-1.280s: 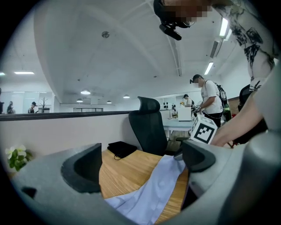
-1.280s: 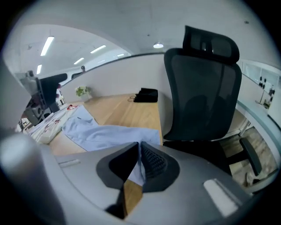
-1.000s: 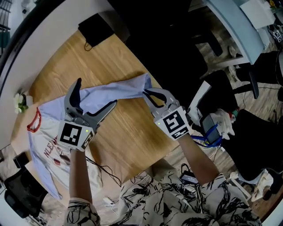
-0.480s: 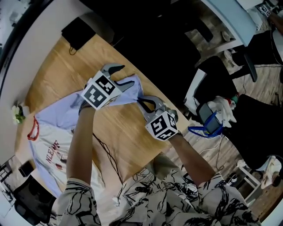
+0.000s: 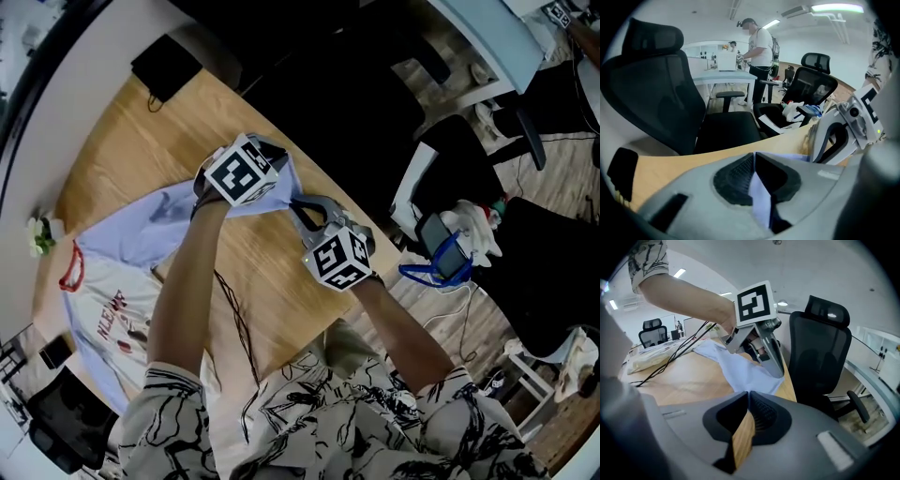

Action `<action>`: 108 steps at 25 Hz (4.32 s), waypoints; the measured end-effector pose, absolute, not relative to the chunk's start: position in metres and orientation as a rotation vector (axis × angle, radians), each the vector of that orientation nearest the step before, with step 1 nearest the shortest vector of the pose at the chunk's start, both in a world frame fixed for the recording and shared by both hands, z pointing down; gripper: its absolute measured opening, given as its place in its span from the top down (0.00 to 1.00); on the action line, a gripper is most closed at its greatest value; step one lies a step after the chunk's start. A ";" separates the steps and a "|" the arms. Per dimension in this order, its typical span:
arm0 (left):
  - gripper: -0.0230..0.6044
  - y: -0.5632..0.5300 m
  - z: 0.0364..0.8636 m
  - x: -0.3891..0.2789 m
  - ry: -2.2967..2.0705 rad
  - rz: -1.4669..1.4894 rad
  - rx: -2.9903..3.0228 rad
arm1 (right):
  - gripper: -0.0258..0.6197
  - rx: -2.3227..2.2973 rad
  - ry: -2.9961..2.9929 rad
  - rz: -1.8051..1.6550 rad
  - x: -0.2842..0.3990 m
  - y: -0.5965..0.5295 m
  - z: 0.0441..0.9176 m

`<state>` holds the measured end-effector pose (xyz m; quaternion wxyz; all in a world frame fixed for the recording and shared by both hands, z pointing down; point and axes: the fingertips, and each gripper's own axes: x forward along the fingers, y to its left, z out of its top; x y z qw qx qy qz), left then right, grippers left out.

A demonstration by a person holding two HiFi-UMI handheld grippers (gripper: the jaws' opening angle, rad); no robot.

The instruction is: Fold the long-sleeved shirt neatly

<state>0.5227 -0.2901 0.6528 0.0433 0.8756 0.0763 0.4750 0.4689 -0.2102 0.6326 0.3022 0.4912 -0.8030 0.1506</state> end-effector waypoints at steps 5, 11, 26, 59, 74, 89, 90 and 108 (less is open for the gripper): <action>0.93 -0.317 0.557 0.512 0.048 1.170 2.826 | 0.92 1.476 -2.197 0.329 0.485 -0.226 0.561; 0.93 -0.315 0.429 0.487 -0.119 1.086 2.977 | 0.92 1.502 -2.316 0.212 0.472 -0.222 0.453; 0.93 -0.270 0.284 0.260 -0.485 0.927 3.031 | 0.92 1.322 -2.582 0.037 0.288 -0.170 0.297; 0.93 -0.286 0.476 -0.275 -0.523 0.959 2.867 | 0.92 0.879 -2.393 -0.166 -0.251 -0.188 0.468; 0.93 -0.281 0.602 -0.386 -0.754 0.972 2.506 | 0.91 0.604 -2.311 -0.038 -0.334 -0.177 0.608; 0.81 -0.257 0.631 -0.374 -0.840 1.082 2.337 | 0.71 0.469 -2.424 0.419 -0.354 -0.161 0.607; 0.81 -0.256 0.633 -0.383 -0.881 1.052 2.299 | 0.70 0.440 -2.431 0.409 -0.360 -0.157 0.607; 0.53 -0.014 0.435 -0.544 -1.681 0.628 2.213 | 0.47 0.121 -2.719 0.302 -0.374 -0.012 0.482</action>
